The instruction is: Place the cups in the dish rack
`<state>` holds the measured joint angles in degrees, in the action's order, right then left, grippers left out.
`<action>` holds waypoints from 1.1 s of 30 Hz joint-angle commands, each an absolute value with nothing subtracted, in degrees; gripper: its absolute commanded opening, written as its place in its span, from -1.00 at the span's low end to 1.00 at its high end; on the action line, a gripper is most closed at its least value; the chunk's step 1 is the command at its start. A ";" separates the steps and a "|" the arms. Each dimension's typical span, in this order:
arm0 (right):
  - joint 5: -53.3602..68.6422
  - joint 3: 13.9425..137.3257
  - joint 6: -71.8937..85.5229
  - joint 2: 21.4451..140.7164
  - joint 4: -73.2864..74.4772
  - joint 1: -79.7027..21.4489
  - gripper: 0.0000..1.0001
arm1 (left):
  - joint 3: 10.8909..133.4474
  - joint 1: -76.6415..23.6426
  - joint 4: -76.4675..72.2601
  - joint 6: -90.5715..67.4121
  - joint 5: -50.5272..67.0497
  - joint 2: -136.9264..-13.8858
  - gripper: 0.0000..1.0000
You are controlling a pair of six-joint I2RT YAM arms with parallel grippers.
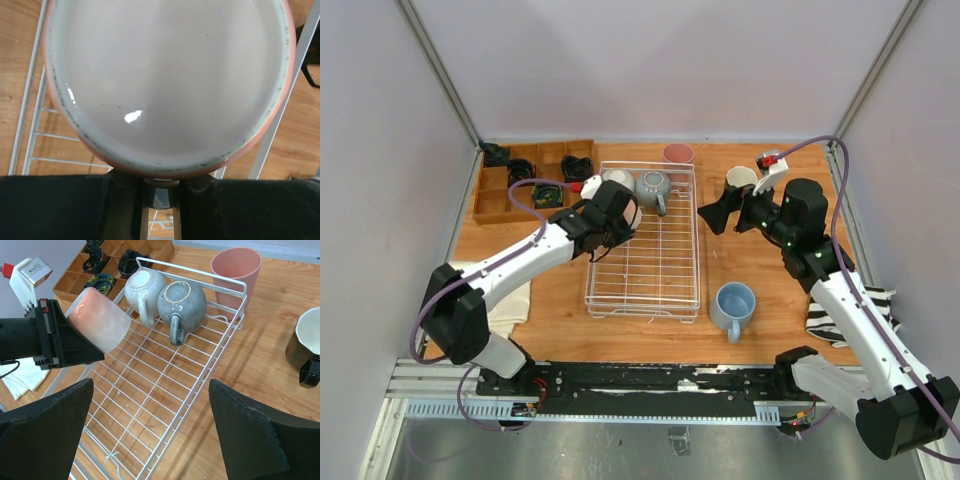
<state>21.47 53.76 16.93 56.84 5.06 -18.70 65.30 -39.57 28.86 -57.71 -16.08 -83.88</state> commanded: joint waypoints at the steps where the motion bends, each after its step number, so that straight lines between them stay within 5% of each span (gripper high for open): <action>1: 22.38 54.81 15.92 56.09 5.54 -17.25 0.97 | 71.91 -40.69 28.54 -58.38 -26.50 -87.18 -0.99; 33: 28.16 53.31 15.99 55.52 5.74 -10.57 0.97 | 77.00 -42.10 34.11 -61.61 -38.66 -102.63 -0.99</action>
<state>26.96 53.74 16.29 56.82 5.10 -12.19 75.00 -41.74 36.53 -61.71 -32.29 -102.28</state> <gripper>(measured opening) 0.984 0.211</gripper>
